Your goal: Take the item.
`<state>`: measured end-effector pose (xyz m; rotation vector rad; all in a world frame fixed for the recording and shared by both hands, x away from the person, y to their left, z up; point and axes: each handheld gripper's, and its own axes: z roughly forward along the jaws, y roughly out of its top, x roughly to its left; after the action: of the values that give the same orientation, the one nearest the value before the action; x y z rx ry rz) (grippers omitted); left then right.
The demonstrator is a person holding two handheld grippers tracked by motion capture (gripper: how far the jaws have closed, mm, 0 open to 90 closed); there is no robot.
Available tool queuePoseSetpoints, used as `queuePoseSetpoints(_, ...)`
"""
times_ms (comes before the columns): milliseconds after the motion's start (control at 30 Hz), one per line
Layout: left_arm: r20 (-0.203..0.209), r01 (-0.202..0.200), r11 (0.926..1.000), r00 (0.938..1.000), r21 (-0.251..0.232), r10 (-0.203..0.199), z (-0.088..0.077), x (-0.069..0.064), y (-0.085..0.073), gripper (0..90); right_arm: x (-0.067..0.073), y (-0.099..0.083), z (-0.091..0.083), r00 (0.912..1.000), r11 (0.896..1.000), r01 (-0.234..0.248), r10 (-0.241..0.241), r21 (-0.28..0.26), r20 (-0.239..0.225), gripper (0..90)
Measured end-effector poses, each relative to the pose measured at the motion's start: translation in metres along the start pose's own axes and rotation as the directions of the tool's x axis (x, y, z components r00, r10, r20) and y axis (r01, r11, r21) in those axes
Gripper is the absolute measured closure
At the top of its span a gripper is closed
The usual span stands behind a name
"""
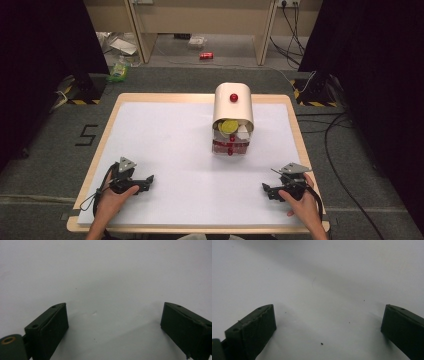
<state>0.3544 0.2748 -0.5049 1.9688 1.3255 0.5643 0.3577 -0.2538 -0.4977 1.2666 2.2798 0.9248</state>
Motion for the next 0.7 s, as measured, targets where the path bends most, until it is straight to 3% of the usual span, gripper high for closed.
queuePoseSetpoints(333,0.001,0.001,1.0000,1.0000,-0.001,-0.001,0.000,0.000,0.000,7.1,0.001,0.000,-0.001,1.0000,1.000,-0.008,0.008,-0.007,0.005,3.4)
queuePoseSetpoints(400,0.001,0.001,1.0000,1.0000,-0.001,-0.001,0.000,0.000,0.000,7.1,0.001,0.001,-0.003,1.0000,1.000,-0.004,0.004,-0.031,-0.002,22.1)
queuePoseSetpoints(433,0.001,0.001,1.0000,1.0000,-0.001,-0.001,0.000,0.000,0.000,7.1,0.002,0.002,-0.004,1.0000,0.999,0.000,-0.001,-0.040,-0.009,22.6)
queuePoseSetpoints(467,0.001,0.001,1.0000,1.0000,-0.001,-0.001,0.000,0.000,0.000,7.1,0.003,0.004,-0.005,0.9999,0.999,0.005,-0.005,-0.045,-0.013,16.6)
queuePoseSetpoints(700,0.001,0.000,1.0000,1.0000,-0.001,0.000,0.000,0.000,0.000,7.1,0.013,0.010,-0.012,0.9990,0.995,0.040,-0.041,-0.090,-0.015,16.8)
